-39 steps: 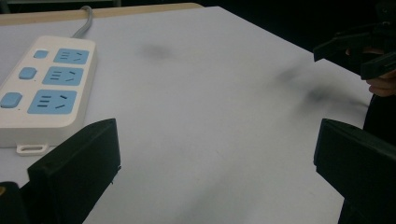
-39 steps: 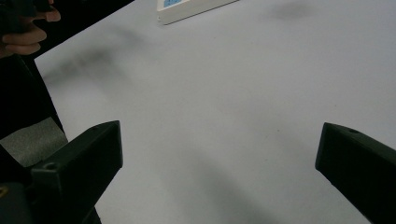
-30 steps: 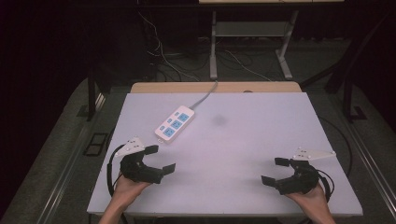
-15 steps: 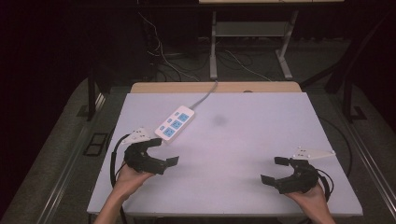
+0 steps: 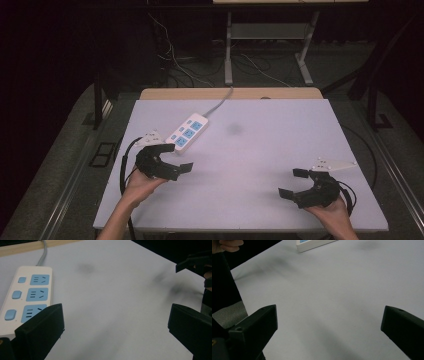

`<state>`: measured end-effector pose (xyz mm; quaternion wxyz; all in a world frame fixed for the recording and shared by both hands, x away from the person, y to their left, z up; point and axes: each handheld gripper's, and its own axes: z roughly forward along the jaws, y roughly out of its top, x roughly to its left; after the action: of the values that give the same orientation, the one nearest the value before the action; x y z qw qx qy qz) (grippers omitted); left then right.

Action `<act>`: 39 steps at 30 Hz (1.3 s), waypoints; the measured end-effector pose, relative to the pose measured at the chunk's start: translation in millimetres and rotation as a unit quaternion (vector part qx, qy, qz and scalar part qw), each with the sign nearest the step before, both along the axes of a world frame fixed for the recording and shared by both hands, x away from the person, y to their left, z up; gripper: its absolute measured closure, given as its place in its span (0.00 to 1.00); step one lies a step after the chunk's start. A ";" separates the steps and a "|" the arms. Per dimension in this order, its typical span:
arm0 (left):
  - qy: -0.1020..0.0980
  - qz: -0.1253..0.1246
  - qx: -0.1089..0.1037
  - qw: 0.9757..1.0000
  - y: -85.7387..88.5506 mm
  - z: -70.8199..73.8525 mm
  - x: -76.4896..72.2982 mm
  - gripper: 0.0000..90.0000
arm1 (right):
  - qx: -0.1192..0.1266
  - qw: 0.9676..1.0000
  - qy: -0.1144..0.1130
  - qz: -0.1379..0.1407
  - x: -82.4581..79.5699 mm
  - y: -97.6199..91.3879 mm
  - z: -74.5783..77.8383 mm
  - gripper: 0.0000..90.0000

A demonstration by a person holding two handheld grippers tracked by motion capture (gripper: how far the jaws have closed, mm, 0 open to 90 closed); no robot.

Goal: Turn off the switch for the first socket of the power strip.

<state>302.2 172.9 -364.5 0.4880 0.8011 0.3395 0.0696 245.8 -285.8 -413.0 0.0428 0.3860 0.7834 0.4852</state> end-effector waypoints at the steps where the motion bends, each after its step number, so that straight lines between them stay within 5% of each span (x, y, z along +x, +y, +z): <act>1: 0.001 -0.001 0.001 1.000 0.0 0.4 1.0 0.00 | 0.000 1.000 0.000 0.000 0.1 0.0 -0.1 0.00; 39: 0.011 -0.011 0.035 0.999 4.3 17.2 53.9 0.00 | -0.002 1.000 0.003 -0.002 0.5 -1.4 -2.1 0.00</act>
<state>356.1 177.2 -347.4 0.4567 0.8221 0.3331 0.0677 246.4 -287.2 -415.1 0.0417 0.3889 0.7838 0.4824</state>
